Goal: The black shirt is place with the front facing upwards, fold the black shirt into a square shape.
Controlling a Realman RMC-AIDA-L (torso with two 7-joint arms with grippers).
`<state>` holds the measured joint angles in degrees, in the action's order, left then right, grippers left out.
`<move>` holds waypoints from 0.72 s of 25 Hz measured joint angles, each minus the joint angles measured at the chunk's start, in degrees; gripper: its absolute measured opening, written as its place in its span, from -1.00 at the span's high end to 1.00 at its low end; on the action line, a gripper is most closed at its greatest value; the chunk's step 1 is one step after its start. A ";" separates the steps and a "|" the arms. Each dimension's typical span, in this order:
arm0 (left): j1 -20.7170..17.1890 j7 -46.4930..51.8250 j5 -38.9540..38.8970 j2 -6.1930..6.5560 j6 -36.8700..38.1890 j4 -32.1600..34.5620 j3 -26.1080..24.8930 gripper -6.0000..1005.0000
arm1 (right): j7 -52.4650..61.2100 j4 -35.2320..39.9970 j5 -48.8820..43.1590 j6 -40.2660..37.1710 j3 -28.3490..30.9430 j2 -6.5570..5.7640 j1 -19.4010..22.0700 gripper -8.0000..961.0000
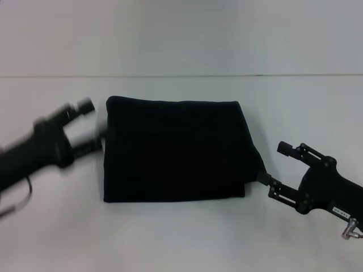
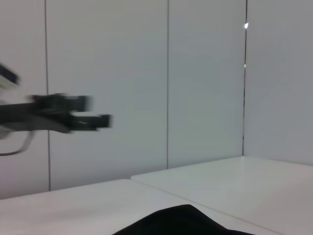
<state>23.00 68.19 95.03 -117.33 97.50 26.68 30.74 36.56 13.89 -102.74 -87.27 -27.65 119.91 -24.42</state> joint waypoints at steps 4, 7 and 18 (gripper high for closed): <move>-2.74 -6.66 8.22 -1.39 1.33 2.12 0.15 -0.63 | -0.01 0.11 -0.17 1.46 -0.28 -0.02 -0.14 -0.67; -3.74 -7.86 13.21 -2.02 -0.22 2.31 0.14 -0.75 | -0.01 -0.11 -0.60 2.66 -0.54 -0.02 0.22 -0.67; -4.01 -8.53 19.96 -3.31 -9.99 1.93 -0.32 -0.88 | -0.70 -2.23 -2.93 6.27 -0.31 0.06 1.72 -0.67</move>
<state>18.99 59.66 114.99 -120.65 87.52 28.61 30.42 35.86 11.66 -105.66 -81.00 -27.97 119.97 -22.70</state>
